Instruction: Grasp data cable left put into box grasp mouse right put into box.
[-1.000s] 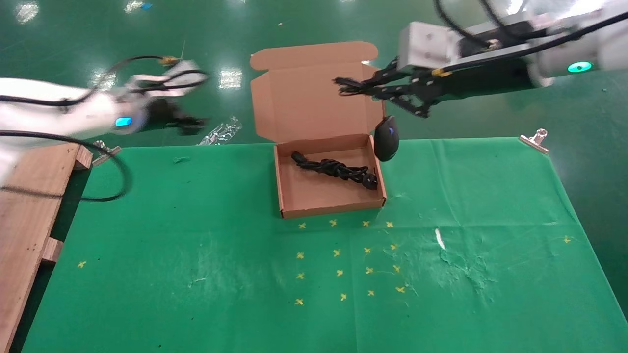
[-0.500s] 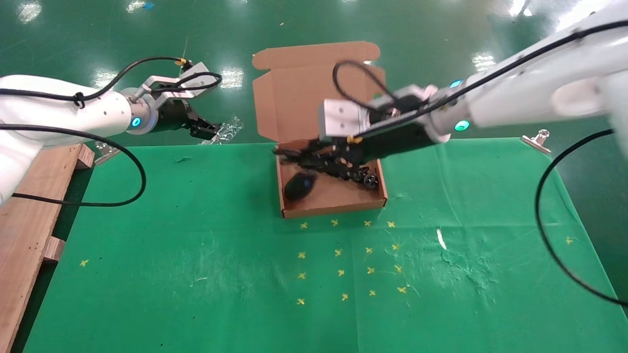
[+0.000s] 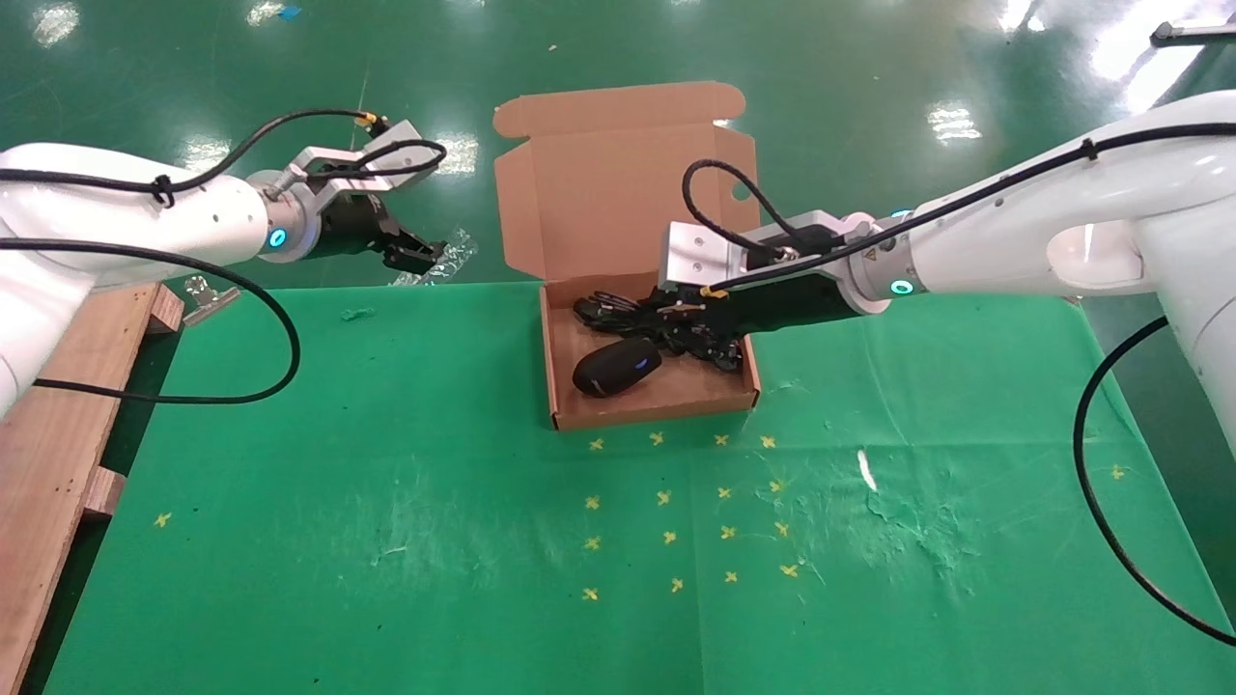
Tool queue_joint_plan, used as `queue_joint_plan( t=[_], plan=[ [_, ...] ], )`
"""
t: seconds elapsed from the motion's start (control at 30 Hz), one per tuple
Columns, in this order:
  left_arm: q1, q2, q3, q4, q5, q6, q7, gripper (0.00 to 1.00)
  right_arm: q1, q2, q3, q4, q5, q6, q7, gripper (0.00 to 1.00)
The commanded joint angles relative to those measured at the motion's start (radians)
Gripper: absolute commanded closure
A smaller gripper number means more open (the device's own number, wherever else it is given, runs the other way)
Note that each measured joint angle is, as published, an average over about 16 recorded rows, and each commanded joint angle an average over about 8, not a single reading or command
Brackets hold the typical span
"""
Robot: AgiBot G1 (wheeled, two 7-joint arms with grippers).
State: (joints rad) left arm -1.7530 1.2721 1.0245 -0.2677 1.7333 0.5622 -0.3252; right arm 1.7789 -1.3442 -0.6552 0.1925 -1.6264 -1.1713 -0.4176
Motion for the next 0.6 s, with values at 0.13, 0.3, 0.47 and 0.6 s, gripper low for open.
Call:
queue_joint_plan(
  t=[0.13,0.3,0.47,0.6],
  plan=[
    [0.000,0.000,0.000,-0.003,0.001,0.000,-0.001,0.00,-0.001,0.003,0.002,0.005,0.003,-0.004,0.005,0.00],
    [0.000,0.001,0.001,-0.006,0.002,0.001,-0.003,0.00,0.000,0.005,0.001,0.011,0.003,-0.010,0.009,0.00],
    [0.001,0.001,0.001,-0.008,0.003,0.001,-0.004,0.00,0.001,0.006,0.001,0.015,0.003,-0.013,0.012,0.00],
    [0.002,0.001,0.002,-0.009,0.003,0.001,-0.004,0.00,0.002,0.007,0.001,0.017,0.004,-0.015,0.013,0.00]
  ],
)
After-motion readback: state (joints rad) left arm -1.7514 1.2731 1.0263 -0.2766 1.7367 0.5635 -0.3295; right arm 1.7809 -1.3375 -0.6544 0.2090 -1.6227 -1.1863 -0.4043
